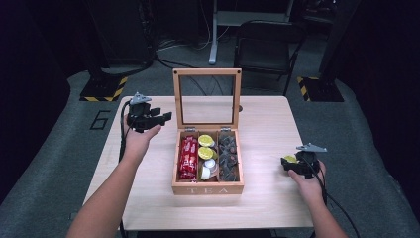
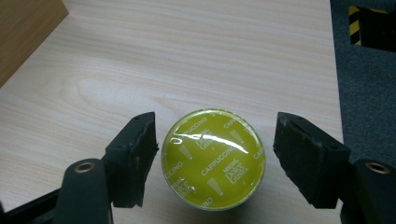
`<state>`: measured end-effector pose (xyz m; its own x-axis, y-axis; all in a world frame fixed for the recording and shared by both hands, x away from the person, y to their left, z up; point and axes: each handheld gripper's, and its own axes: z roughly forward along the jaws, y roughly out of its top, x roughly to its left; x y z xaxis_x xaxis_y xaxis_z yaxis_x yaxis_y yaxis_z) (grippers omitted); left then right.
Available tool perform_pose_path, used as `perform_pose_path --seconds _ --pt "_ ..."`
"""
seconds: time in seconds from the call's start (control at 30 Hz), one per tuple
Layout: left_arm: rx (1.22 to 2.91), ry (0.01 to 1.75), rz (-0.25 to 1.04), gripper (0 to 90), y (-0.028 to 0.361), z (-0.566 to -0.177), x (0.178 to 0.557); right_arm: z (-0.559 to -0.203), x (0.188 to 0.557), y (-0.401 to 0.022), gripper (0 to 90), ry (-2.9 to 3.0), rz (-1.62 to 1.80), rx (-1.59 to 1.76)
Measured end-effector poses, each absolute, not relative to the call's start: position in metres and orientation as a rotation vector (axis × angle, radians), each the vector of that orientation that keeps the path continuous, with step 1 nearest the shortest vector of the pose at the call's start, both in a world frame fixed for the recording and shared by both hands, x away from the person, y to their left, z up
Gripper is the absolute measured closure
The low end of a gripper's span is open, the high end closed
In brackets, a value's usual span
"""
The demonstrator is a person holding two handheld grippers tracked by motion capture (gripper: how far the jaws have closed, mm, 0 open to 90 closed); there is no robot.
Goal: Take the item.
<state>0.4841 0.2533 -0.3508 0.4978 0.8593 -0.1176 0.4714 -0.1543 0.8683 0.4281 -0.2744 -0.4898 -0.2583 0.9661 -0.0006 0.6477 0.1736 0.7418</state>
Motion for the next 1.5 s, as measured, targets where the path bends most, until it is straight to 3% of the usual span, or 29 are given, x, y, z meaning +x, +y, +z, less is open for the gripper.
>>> perform_pose_path --seconds 0.7,1.5 --pt "1.792 1.119 0.513 46.3 0.255 -0.350 0.482 -0.424 0.433 -0.226 32.4 2.087 0.946 1.320" --pt "1.794 1.119 0.510 46.3 0.254 -0.351 0.484 -0.386 0.454 -0.188 32.7 2.180 0.957 1.190"
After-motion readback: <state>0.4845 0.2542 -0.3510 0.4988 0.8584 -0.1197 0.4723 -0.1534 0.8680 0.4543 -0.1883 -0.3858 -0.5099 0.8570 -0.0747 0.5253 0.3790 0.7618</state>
